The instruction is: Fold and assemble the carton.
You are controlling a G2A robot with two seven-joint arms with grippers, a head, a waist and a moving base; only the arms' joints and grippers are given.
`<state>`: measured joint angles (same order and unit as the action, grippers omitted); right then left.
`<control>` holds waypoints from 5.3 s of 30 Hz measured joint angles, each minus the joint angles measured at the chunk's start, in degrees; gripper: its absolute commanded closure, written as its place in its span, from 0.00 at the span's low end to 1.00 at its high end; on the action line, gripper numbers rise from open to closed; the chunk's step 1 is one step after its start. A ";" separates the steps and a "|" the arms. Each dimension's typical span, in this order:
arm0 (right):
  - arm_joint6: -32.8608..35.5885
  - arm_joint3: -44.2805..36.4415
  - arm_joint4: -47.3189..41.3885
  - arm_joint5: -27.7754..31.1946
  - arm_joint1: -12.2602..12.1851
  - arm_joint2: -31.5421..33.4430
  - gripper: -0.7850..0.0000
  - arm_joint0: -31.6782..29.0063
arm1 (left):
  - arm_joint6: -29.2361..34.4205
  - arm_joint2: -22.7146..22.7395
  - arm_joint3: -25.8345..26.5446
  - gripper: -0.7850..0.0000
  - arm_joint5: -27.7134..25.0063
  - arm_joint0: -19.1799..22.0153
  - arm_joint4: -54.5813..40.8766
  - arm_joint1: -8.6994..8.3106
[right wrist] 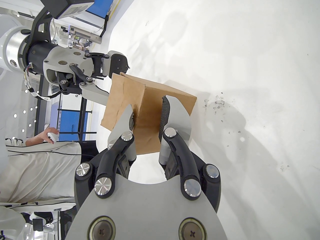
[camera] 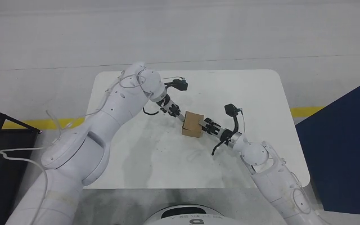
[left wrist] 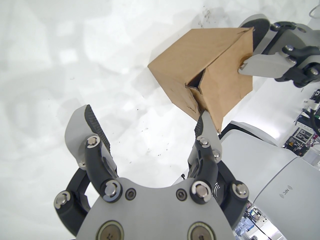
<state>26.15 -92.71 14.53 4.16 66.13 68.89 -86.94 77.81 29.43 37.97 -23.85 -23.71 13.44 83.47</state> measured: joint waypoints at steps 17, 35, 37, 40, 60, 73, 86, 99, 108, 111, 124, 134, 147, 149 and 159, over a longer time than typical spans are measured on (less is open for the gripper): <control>0.83 0.85 -0.36 0.98 0.02 0.16 0.88 0.97 | -4.38 9.07 -0.72 0.00 -7.03 -3.70 -5.64 -6.27; 0.88 -0.37 1.50 -0.39 0.03 -0.24 0.87 1.07 | -8.67 13.15 19.70 0.00 -3.67 -12.25 2.01 -11.64; 0.82 -0.61 1.67 -0.54 0.02 -0.20 0.88 0.93 | -8.78 12.49 20.06 0.00 -3.29 -12.17 2.59 -11.44; 0.75 -0.87 1.79 -0.64 0.01 -0.15 0.89 0.72 | -9.34 11.31 20.09 0.00 -2.63 -11.95 3.75 -11.03; 0.36 -1.93 2.41 -0.33 -0.24 0.98 0.86 -0.86 | -12.30 5.33 18.33 0.00 0.30 -9.31 11.92 -8.40; -3.02 -5.96 1.83 -0.33 -0.71 5.43 0.85 -2.88 | -15.52 10.97 15.04 0.00 -6.38 -11.26 5.19 -10.14; -10.38 -11.11 -0.68 0.66 0.11 4.10 1.00 -4.09 | -25.05 23.90 20.25 0.00 -15.29 -21.24 -5.48 -15.09; -7.57 -6.89 10.85 -8.40 0.95 -3.10 1.00 0.82 | -29.34 29.54 23.16 0.00 -19.37 -28.48 -10.97 -17.25; -6.89 -9.18 13.67 -9.96 0.95 -3.08 1.00 0.19 | -30.54 29.36 23.62 0.00 -19.34 -28.74 -11.23 -17.36; -6.68 -9.69 13.70 -9.77 0.96 -3.06 1.00 -0.17 | -30.88 29.18 23.48 0.00 -19.33 -28.74 -11.29 -17.34; 0.29 -15.88 14.26 -3.42 -0.22 -0.17 1.00 -6.31 | -30.17 26.91 22.42 0.00 -15.69 -25.88 -11.71 -16.63; 5.35 -10.49 17.53 -7.52 -0.15 -2.13 1.00 -4.26 | -27.72 18.56 16.20 0.00 -11.00 -16.74 -13.14 -12.64; 4.31 -7.92 16.29 -10.20 0.30 -2.58 1.00 -1.74 | -26.91 13.41 5.93 0.00 -14.15 -11.16 -15.89 -8.79; 2.86 -6.76 15.27 -10.58 0.63 -3.22 1.00 -0.52 | -26.76 13.07 4.95 0.00 -14.62 -10.82 -16.22 -8.41; -4.13 -11.25 10.17 -10.51 0.15 4.55 1.00 -4.13 | -26.14 10.45 1.62 0.00 -14.61 -8.89 -15.33 -6.22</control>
<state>22.02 -103.96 24.69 -6.35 66.28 73.44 -91.07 51.67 39.88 39.58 -38.46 -32.60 -1.89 77.25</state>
